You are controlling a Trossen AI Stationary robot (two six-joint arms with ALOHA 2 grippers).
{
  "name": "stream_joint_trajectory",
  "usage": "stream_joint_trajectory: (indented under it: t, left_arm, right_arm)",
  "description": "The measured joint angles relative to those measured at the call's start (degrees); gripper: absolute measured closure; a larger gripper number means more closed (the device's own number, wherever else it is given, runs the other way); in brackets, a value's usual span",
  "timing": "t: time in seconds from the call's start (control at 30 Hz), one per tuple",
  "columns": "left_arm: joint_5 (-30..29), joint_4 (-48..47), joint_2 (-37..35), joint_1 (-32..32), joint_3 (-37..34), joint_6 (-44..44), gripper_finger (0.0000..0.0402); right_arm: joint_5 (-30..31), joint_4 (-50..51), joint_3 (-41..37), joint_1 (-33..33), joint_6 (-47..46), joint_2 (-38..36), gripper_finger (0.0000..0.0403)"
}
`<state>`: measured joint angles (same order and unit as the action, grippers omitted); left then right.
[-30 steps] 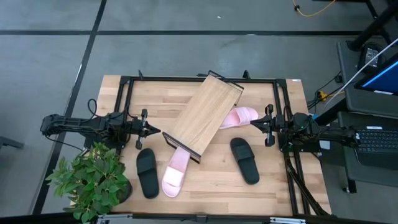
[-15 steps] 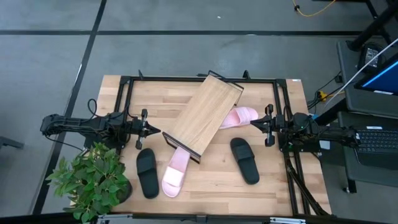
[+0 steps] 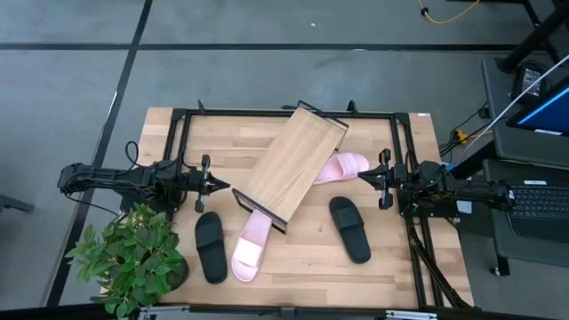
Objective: Pick and place slides into the shelf
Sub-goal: Put the right pink slide on the shelf
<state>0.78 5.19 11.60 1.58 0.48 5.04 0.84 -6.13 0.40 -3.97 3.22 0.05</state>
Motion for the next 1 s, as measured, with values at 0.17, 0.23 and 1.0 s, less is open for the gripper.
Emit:
stream_joint_trajectory:
  t: [0.17, 0.23, 1.0]
  left_arm:
    - [0.0, 0.0, 0.0, 0.0, 0.0, 0.0, 0.0401]
    - [0.0, 0.0, 0.0, 0.0, 0.0, 0.0, 0.0401]
    - [10.1, -0.3, 0.0, 0.0, 0.0, -0.4, 0.0401]
  right_arm:
    - [0.0, 0.0, 0.0, 0.0, 0.0, 0.0, 0.0377]
    - [0.0, 0.0, 0.0, 0.0, 0.0, 0.0, 0.0377]
    - [-0.4, 0.3, 0.0, 0.0, -0.1, 0.0, 0.0377]
